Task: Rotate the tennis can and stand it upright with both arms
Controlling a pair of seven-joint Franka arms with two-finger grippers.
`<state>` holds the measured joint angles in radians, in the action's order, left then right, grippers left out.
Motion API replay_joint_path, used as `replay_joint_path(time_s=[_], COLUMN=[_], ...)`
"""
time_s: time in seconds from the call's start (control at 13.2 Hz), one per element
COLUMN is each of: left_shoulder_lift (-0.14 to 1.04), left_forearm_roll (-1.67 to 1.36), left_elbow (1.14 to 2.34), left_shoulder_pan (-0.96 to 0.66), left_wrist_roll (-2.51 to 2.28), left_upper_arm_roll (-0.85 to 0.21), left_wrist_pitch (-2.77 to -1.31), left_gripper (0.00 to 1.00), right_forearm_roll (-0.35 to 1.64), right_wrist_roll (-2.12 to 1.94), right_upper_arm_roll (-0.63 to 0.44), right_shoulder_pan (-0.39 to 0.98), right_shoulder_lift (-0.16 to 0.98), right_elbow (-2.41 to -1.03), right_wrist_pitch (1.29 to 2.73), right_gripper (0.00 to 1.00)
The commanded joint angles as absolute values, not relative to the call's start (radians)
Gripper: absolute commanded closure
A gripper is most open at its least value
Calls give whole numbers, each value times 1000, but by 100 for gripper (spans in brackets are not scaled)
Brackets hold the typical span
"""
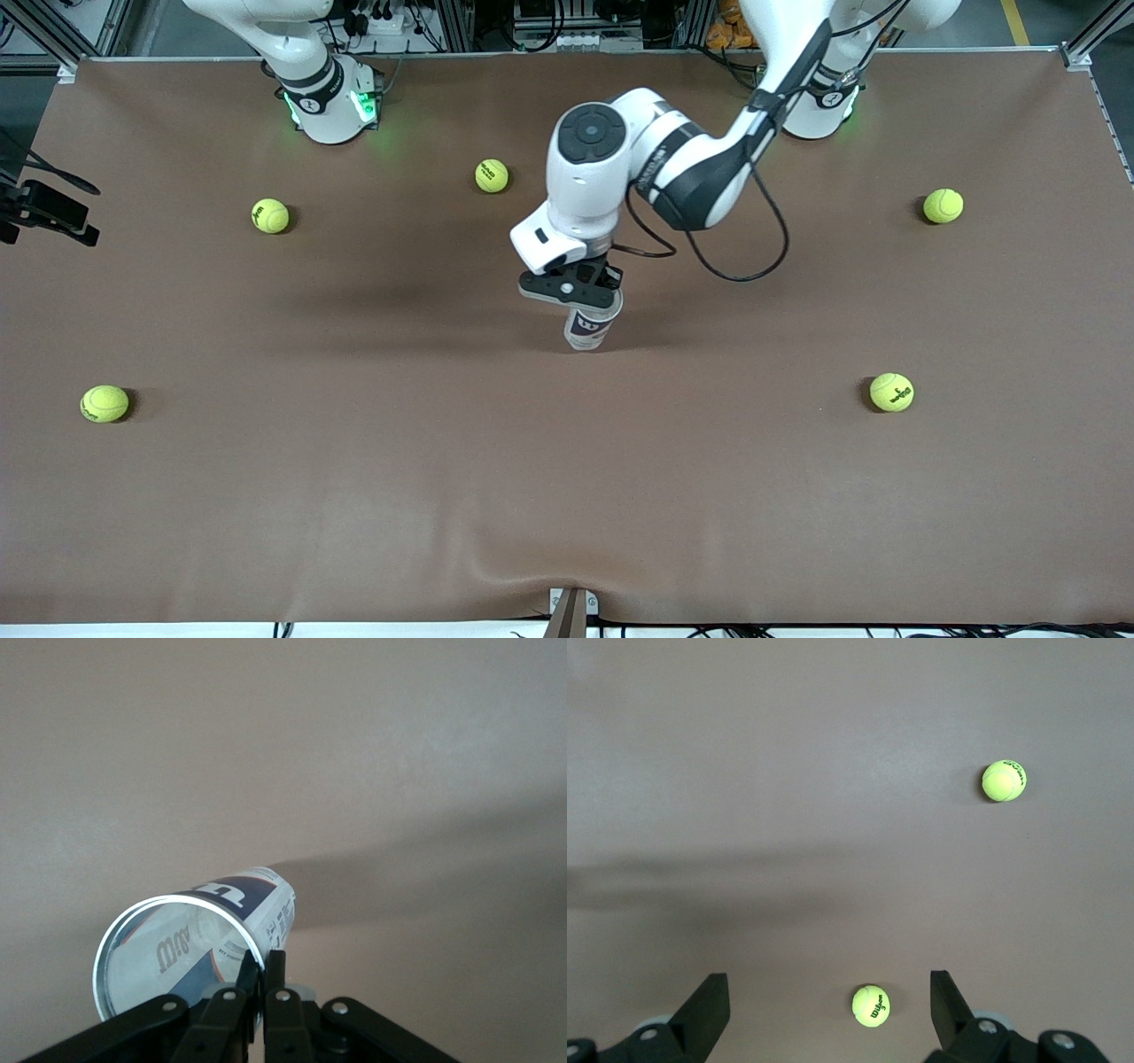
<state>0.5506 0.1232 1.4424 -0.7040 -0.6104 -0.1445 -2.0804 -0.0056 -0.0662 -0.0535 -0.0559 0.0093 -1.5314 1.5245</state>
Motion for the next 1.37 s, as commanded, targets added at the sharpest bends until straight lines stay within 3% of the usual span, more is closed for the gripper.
replay_joint_path(time_s=[0.0, 0.08, 0.3, 0.61, 0.99, 1.29], left_shoulder_lift=[561, 560, 539, 407, 214, 147], left_forearm_roll=[170, 169, 170, 170, 164, 149], left_elbow=[1433, 1431, 1428, 1430, 1433, 1433], left_shoulder_pan=[-719, -719, -718, -660, -418, -221], left_wrist_roll=[-627, -624, -620, -611, -575, -418], left_upper_arm_roll=[-135, -135, -133, -111, -110, -110], left_wrist_pitch=[-2074, -2074, -2074, -1976, -1813, -1712], left_gripper=[43, 0, 0, 0, 0, 0], right_forearm_roll=[2, 2, 2, 2, 2, 2], right_wrist_roll=[-49, -49, -49, -49, -49, -49], right_upper_arm_roll=[-51, -51, -51, -51, -49, -49], right_shoulder_pan=[-57, -55, -54, -54, -54, -48], right_shoulder_lift=[-2, 2, 2, 2, 2, 2], right_elbow=[-1534, -1534, -1534, -1534, -1534, -1534], right_wrist_pitch=[1526, 1526, 1526, 1526, 1525, 1520], right_gripper=[0, 0, 0, 0, 0, 0])
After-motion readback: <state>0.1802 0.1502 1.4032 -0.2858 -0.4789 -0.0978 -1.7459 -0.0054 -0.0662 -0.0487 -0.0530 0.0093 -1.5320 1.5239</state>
